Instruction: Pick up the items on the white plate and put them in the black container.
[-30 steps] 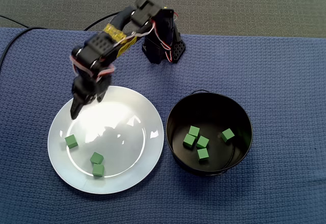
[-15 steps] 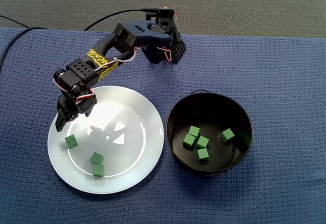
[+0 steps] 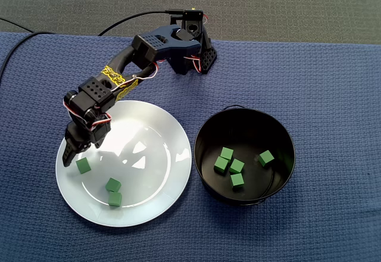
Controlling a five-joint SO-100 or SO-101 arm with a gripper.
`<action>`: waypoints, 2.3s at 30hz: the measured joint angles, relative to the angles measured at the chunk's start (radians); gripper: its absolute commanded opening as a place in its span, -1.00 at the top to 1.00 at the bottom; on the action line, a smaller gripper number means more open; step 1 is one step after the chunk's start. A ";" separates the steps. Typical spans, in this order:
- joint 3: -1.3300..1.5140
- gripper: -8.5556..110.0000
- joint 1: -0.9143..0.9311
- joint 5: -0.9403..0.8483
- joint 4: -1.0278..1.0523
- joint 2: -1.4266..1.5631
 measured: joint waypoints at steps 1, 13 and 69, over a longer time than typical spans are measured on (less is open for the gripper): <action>0.000 0.29 0.000 -0.005 -0.009 -0.005; -0.023 0.40 -0.002 -0.011 -0.043 -0.034; -0.087 0.37 0.020 0.074 -0.081 -0.054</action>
